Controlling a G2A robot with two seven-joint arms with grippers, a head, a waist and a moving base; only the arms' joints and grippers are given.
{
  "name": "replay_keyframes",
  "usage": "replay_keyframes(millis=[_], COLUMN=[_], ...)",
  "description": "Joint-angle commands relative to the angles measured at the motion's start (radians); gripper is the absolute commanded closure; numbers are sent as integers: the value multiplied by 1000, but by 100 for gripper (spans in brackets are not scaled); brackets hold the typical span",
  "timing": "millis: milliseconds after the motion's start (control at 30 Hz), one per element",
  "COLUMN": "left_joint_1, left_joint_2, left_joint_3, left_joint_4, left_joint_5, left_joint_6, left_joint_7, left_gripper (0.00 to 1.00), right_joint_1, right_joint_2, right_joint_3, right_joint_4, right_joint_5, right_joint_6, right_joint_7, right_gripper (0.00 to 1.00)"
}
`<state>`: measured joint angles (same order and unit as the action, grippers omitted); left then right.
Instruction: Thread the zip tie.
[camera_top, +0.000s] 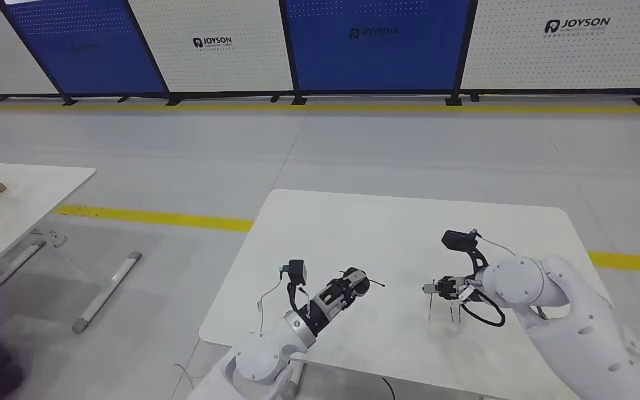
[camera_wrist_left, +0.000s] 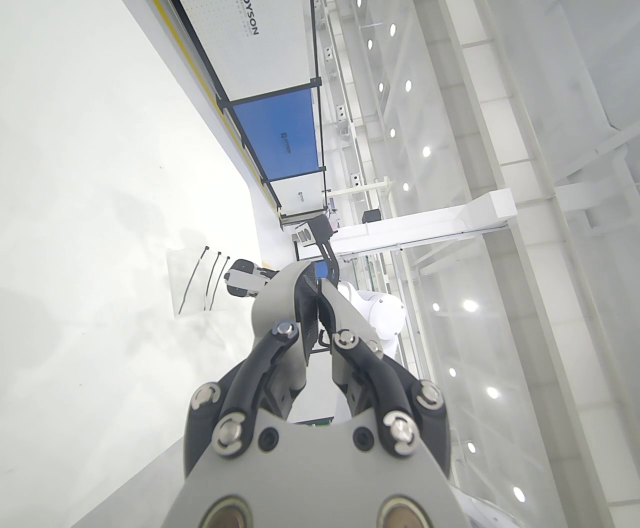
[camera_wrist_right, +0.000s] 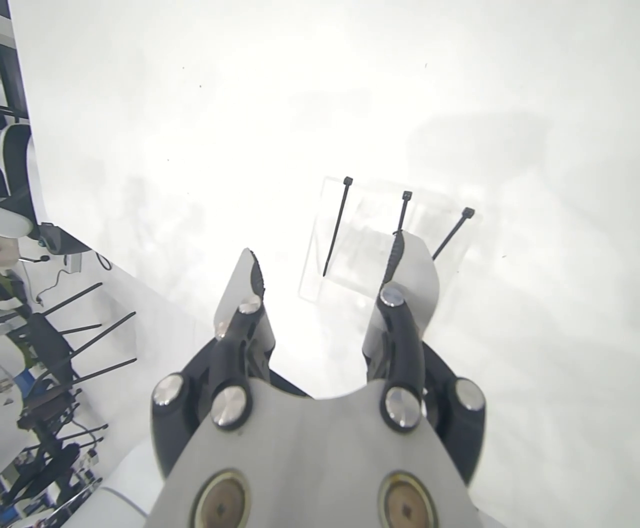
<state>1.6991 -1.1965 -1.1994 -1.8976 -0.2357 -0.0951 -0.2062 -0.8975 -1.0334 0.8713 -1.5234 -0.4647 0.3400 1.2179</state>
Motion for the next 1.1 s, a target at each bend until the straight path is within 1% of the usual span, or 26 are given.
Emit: replay_keyframes(millis=[0, 33, 133, 167, 267, 333, 367, 433, 700, 867, 1000, 1067], left_joint_1=[0, 0, 0, 0, 0, 0, 0, 0, 0, 0, 0, 0], left_joint_2=[0, 0, 0, 0, 0, 0, 0, 0, 0, 0, 0, 0], left_joint_3=[0, 0, 0, 0, 0, 0, 0, 0, 0, 0, 0, 0], left_joint_4=[0, 0, 0, 0, 0, 0, 0, 0, 0, 0, 0, 0], left_joint_5=[0, 0, 0, 0, 0, 0, 0, 0, 0, 0, 0, 0], left_joint_6=[0, 0, 0, 0, 0, 0, 0, 0, 0, 0, 0, 0], left_joint_7=[0, 0, 0, 0, 0, 0, 0, 0, 0, 0, 0, 0], left_gripper=[100, 100, 100, 100, 100, 100, 100, 100, 100, 100, 100, 100], right_joint_1=[-2, -4, -10, -15, -27, -28, -27, -26, -16, -3, -1, -3], right_joint_2=[-2, -3, -8, -10, -13, -16, -20, -27, -62, -89, -110, -121], right_joint_3=[6, 9, 17, 24, 42, 51, 54, 59, 64, 71, 84, 91], right_joint_4=[2, 5, 7, 7, 7, 23, 30, 42, 79, 122, 137, 140], right_joint_5=[-8, -14, -23, -25, -37, -53, -62, -71, -122, -157, -191, -209], right_joint_6=[0, 0, 0, 0, 0, 0, 0, 0, 0, 0, 0, 0], right_joint_7=[7, 13, 21, 22, 36, 51, 60, 71, 112, 145, 164, 172], right_gripper=[49, 48, 50, 49, 56, 55, 53, 54, 58, 57, 58, 61])
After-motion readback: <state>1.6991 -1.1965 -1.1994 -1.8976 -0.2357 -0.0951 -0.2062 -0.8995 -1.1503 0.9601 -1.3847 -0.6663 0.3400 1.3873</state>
